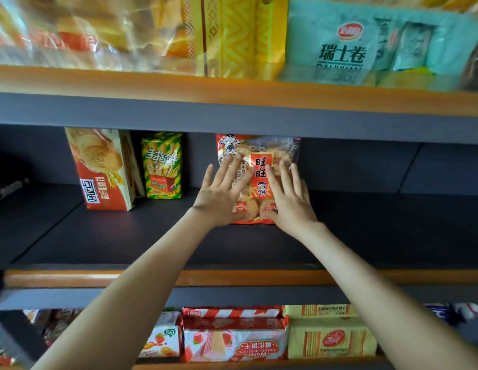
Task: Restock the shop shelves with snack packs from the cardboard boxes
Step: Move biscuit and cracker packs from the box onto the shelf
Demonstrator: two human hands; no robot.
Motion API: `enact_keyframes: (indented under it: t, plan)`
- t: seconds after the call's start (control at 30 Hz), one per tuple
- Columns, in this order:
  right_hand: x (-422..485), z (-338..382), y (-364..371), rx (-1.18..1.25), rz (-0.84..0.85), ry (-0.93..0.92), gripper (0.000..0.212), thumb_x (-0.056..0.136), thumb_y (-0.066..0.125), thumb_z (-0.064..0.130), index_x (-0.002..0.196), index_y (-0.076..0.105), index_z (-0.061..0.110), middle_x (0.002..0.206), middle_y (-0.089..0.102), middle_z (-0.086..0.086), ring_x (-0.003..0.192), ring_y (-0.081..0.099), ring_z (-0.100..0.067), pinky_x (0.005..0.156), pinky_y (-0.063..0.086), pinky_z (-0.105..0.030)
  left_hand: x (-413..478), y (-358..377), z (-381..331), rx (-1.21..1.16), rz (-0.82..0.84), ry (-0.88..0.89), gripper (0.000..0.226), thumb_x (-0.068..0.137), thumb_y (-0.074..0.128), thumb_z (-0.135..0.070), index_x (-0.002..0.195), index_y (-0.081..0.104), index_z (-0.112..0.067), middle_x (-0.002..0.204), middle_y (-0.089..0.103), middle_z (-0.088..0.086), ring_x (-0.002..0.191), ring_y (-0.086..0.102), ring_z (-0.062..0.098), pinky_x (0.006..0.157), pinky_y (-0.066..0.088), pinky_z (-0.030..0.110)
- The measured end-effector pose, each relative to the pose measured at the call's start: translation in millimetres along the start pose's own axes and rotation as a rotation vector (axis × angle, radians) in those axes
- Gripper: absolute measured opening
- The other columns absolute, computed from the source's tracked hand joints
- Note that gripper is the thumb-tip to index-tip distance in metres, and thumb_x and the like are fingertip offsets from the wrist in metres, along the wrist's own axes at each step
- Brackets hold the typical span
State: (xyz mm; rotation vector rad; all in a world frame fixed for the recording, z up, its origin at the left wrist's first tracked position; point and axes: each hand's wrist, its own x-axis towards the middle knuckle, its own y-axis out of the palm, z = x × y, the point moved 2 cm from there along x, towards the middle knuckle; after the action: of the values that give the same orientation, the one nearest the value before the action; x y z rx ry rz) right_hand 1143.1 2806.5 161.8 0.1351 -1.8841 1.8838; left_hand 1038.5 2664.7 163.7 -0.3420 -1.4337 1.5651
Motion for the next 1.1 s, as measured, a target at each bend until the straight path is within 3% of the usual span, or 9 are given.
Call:
enact_keyframes:
  t: [0.13, 0.27, 0.37, 0.5, 0.7, 0.87, 0.97, 1.03, 1.1]
  plan:
    - [-1.7, 5.0, -2.7, 0.038, 0.035, 0.038, 0.109, 0.087, 0.064, 0.044, 0.147, -0.026, 0.029, 0.152, -0.036, -0.006, 0.138, -0.036, -0.026, 0.113, -0.015, -0.050, -11.1, -8.1, -9.0, -0.095, -0.029, -0.077, 0.101, 0.086, 0.042, -0.071, 0.148, -0.026, -0.026, 0.155, -0.030, 0.010, 0.143, -0.028, 0.028, 0.113, -0.014, 0.052]
    - [-17.8, 20.1, -4.8, 0.236, 0.082, 0.074, 0.111, 0.084, 0.066, 0.047, 0.149, -0.022, 0.026, 0.154, -0.033, -0.009, 0.141, -0.031, -0.026, 0.114, -0.013, -0.047, -34.4, -19.6, -39.7, -0.707, -0.137, -0.320, 0.096, 0.088, 0.055, -0.051, 0.152, -0.010, -0.024, 0.161, -0.006, 0.009, 0.148, -0.006, 0.027, 0.119, 0.001, 0.052]
    - [-36.3, 35.3, -4.7, 0.345, 0.063, 0.048, 0.096, 0.088, 0.065, 0.036, 0.153, -0.005, 0.021, 0.159, -0.016, -0.008, 0.146, -0.015, -0.026, 0.118, 0.002, -0.046, -56.2, -20.9, -52.2, -0.665, -0.203, -0.353, 0.078, 0.092, 0.054, -0.028, 0.154, 0.007, -0.020, 0.156, 0.021, 0.014, 0.144, 0.018, 0.031, 0.115, 0.017, 0.053]
    - [-55.4, 51.3, -10.2, 0.576, -0.097, -0.097, 0.060, 0.090, 0.062, 0.014, 0.144, 0.037, 0.014, 0.147, 0.036, -0.007, 0.136, 0.032, -0.024, 0.108, 0.027, -0.027, -83.2, -24.0, -47.6, -0.620, -0.283, -0.457, 0.047, 0.091, 0.049, -0.024, 0.136, 0.048, -0.010, 0.128, 0.057, 0.014, 0.117, 0.052, 0.034, 0.103, 0.038, 0.045]
    - [-82.6, 72.9, -16.1, 0.761, -0.144, -0.367, 0.035, 0.089, 0.057, 0.004, 0.123, 0.059, 0.008, 0.121, 0.061, -0.007, 0.115, 0.055, -0.024, 0.090, 0.036, -0.019, -139.0, -48.9, -70.6, -0.618, -0.462, -0.581, 0.031, 0.089, 0.048, -0.016, 0.117, 0.061, -0.009, 0.108, 0.067, 0.006, 0.097, 0.061, 0.026, 0.083, 0.047, 0.036]
    - [-133.1, 104.5, -15.5, 1.000, 0.029, -0.574, 0.031, 0.090, 0.056, 0.004, 0.120, 0.061, 0.011, 0.114, 0.061, 0.001, 0.105, 0.052, -0.004, 0.088, 0.035, -0.007, -214.0, -56.3, -105.9, -0.755, -0.584, -0.854, 0.026, 0.092, 0.046, -0.011, 0.116, 0.057, -0.009, 0.109, 0.066, -0.005, 0.104, 0.062, 0.009, 0.085, 0.047, 0.019]
    - [-175.6, 138.7, 0.1, 1.063, 0.281, -0.713, 0.029, 0.089, 0.059, 0.005, 0.117, 0.063, 0.013, 0.109, 0.061, 0.003, 0.098, 0.055, -0.006, 0.085, 0.039, -0.012, -283.1, -48.8, -129.8, -0.748, -0.585, -1.118, 0.022, 0.095, 0.048, -0.008, 0.115, 0.055, -0.011, 0.100, 0.067, -0.007, 0.091, 0.063, -0.001, 0.076, 0.047, 0.012]
    - [-210.2, 166.7, 16.1, 1.033, 0.474, -0.814, 0.026, 0.090, 0.060, 0.008, 0.116, 0.064, 0.012, 0.106, 0.062, 0.002, 0.096, 0.058, -0.011, 0.085, 0.042, -0.018, -335.7, -40.1, -150.0, -0.745, -0.571, -1.380, 0.023, 0.095, 0.050, -0.008, 0.116, 0.053, -0.016, 0.090, 0.067, -0.010, 0.075, 0.063, -0.001, 0.070, 0.053, 0.022]
    - [-247.0, 193.8, 30.1, 1.020, 0.606, -0.884, 0.027, 0.088, 0.063, 0.009, 0.116, 0.064, 0.010, 0.109, 0.065, -0.004, 0.098, 0.062, -0.017, 0.090, 0.047, -0.028, -389.1, -34.9, -173.1, -0.727, -0.471, -1.612, 0.024, 0.095, 0.052, -0.014, 0.119, 0.053, -0.016, 0.093, 0.070, -0.001, 0.079, 0.068, 0.015, 0.075, 0.055, 0.036]
